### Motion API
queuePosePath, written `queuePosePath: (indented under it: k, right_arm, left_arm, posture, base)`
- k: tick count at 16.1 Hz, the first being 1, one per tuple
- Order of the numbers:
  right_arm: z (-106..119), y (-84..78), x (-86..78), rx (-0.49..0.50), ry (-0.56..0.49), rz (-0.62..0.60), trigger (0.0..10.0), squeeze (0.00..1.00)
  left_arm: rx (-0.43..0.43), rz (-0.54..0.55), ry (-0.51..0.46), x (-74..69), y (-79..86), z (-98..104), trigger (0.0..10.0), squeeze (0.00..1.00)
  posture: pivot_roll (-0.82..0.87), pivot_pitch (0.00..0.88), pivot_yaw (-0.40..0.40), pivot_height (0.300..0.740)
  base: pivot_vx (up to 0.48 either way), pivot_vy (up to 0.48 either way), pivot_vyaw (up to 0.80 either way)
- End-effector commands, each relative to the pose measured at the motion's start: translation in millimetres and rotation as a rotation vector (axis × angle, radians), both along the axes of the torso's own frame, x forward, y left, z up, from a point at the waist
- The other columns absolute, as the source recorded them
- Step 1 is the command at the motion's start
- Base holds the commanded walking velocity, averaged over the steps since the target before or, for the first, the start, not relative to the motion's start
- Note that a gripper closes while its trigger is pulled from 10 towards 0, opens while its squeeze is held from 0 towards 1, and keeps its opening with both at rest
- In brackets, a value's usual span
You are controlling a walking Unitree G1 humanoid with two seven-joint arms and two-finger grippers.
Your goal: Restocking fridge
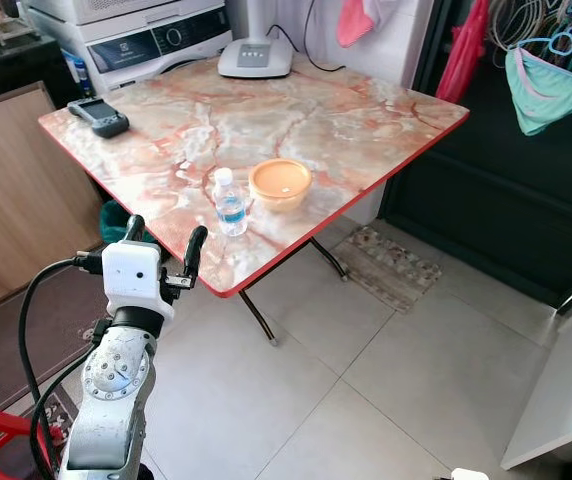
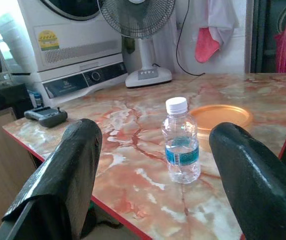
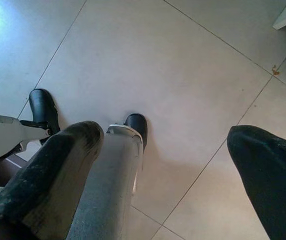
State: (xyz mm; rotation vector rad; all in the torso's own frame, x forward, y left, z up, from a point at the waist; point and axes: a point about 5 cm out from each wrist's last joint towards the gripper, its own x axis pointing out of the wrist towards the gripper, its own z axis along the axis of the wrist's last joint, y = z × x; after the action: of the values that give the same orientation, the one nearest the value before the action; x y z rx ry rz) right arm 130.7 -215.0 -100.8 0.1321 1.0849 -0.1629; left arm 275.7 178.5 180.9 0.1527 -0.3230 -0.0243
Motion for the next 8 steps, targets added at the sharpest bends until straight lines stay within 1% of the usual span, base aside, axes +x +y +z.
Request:
queuePosePath:
  k: [1, 4, 8]
  right_arm:
    - [-1.0, -0.6, -3.7, -0.001, 0.005, -0.01, 10.0, 0.0]
    - [-1.0, -1.7, -4.5, 0.001, 0.006, -0.003, 10.0, 0.0]
    - [-0.8, -2.8, -4.6, 0.001, 0.005, -0.006, 10.0, 0.0]
  left_arm:
    - [-0.01, -0.016, -0.012, -3.4, -3.2, 4.6, 10.0, 0.0]
    - [-0.013, -0.013, -0.003, -2.3, -3.0, 3.2, 10.0, 0.0]
    - [-0.013, -0.001, 0.003, -1.9, 0.5, 5.3, 10.0, 0.0]
  posture:
    - [0.14, 0.072, 0.009, 0.74]
    - [0.14, 0.07, 0.006, 0.74]
    - [0.13, 0.103, 0.009, 0.74]
  base:
    - [0.259, 0.0, 0.0]
    - [0.304, 0.0, 0.0]
    - [0.329, 0.0, 0.0]
